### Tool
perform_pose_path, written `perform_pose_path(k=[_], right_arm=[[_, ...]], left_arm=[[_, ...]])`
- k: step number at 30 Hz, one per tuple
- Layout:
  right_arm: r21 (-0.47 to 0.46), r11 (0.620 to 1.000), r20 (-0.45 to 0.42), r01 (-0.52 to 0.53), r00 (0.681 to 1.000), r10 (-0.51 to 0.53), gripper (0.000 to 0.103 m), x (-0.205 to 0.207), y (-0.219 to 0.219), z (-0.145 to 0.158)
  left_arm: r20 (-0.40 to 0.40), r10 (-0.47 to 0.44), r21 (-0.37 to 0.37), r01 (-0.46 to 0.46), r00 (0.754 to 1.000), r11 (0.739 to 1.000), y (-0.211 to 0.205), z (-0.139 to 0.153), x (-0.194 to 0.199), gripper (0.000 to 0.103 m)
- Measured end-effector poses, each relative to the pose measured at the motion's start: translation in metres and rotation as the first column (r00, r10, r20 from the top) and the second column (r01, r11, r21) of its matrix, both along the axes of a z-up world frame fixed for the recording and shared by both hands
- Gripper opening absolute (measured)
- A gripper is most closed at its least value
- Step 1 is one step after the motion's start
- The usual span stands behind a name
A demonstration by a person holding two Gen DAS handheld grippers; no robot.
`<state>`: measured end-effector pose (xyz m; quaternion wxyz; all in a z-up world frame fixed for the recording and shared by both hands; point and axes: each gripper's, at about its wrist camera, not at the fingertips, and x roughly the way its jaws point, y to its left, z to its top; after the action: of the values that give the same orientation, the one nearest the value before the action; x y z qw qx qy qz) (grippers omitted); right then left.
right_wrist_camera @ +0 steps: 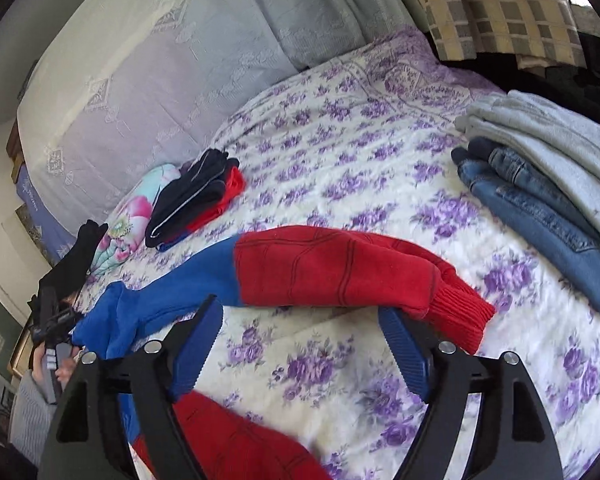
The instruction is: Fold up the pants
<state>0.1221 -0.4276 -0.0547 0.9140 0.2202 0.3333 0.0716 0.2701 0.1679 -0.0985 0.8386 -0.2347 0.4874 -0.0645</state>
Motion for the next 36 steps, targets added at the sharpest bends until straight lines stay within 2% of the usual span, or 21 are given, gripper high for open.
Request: perform_pose_path(k=[2, 4, 7, 8, 12, 15, 17, 19, 20, 21, 23, 24, 26, 31, 34, 36], right_arm=[[0.065, 0.998, -0.034, 0.016, 0.999, -0.014, 0.081, 0.004, -0.004, -0.002], [0.136, 0.991, -0.036, 0.014, 0.999, -0.01, 0.083, -0.001, -0.006, -0.002], [0.128, 0.992, -0.035, 0.013, 0.999, -0.009, 0.086, -0.008, -0.002, -0.001], [0.126, 0.992, -0.039, 0.007, 0.999, -0.002, 0.087, -0.01, 0.001, -0.002], [0.151, 0.988, -0.061, -0.014, 0.998, 0.024, 0.087, -0.018, 0.013, -0.007], [0.16, 0.987, -0.045, -0.025, 0.998, 0.033, 0.087, -0.03, 0.02, -0.001], [0.152, 0.988, -0.032, -0.026, 0.999, 0.031, 0.087, -0.041, 0.022, 0.006], [0.134, 0.991, -0.019, -0.028, 0.999, 0.031, 0.087, -0.055, 0.023, 0.013], [0.122, 0.992, -0.015, -0.027, 0.999, 0.029, 0.087, -0.063, 0.025, 0.016], [0.115, 0.993, -0.014, -0.025, 1.0, 0.027, 0.087, -0.071, 0.026, 0.017], [0.117, 0.992, -0.022, -0.036, 0.999, 0.039, 0.087, -0.086, 0.029, 0.016], [0.123, 0.991, -0.034, -0.048, 0.998, 0.053, 0.087, -0.093, 0.033, 0.013], [0.15, 0.986, -0.068, -0.074, 0.994, 0.085, 0.087, -0.108, 0.04, 0.006], [0.324, 0.941, -0.191, -0.099, 0.967, 0.167, 0.087, -0.143, 0.056, -0.031], [0.393, 0.919, -0.221, -0.034, 0.967, 0.13, 0.087, -0.156, 0.049, -0.051], [0.473, 0.88, -0.232, 0.051, 0.97, 0.069, 0.087, -0.154, 0.036, -0.068]], left_arm=[[-0.036, 0.007, -0.067, -0.01, 0.999, 0.998, 0.005, -0.002, 0.001, 0.098], [-0.051, -0.012, -0.121, 0.006, 0.999, 0.993, 0.01, 0.0, -0.015, 0.098], [-0.077, -0.013, -0.272, -0.008, 0.997, 0.962, 0.02, -0.001, -0.05, 0.098], [-0.084, -0.022, -0.303, -0.005, 0.996, 0.953, 0.018, -0.002, -0.059, 0.098], [-0.106, -0.108, -0.341, 0.066, 0.989, 0.938, -0.01, -0.01, -0.071, 0.098], [-0.085, -0.126, -0.427, 0.078, 0.988, 0.901, -0.033, -0.017, -0.061, 0.098], [-0.072, -0.091, -0.522, 0.04, 0.993, 0.852, -0.04, -0.02, -0.05, 0.097], [-0.05, -0.042, -0.556, 0.007, 0.998, 0.831, -0.044, -0.018, -0.04, 0.096], [-0.042, -0.033, -0.567, 0.003, 0.999, 0.824, -0.046, -0.017, -0.037, 0.084], [-0.039, -0.027, -0.583, -0.001, 0.999, 0.813, -0.05, -0.017, -0.033, 0.054], [-0.032, -0.025, -0.601, 0.0, 0.999, 0.799, -0.051, -0.015, -0.03, 0.034], [-0.016, -0.018, -0.601, 0.004, 1.0, 0.799, -0.05, -0.012, -0.03, 0.021], [0.033, 0.003, -0.566, 0.016, 0.999, 0.824, -0.045, 0.002, -0.035, 0.012], [0.171, 0.099, -0.476, -0.006, 0.98, 0.879, -0.005, 0.05, -0.063, 0.009], [0.204, 0.125, -0.476, -0.013, 0.971, 0.879, 0.02, 0.066, -0.082, 0.008], [0.216, 0.145, -0.472, -0.026, 0.966, 0.881, 0.034, 0.074, -0.094, 0.007]])
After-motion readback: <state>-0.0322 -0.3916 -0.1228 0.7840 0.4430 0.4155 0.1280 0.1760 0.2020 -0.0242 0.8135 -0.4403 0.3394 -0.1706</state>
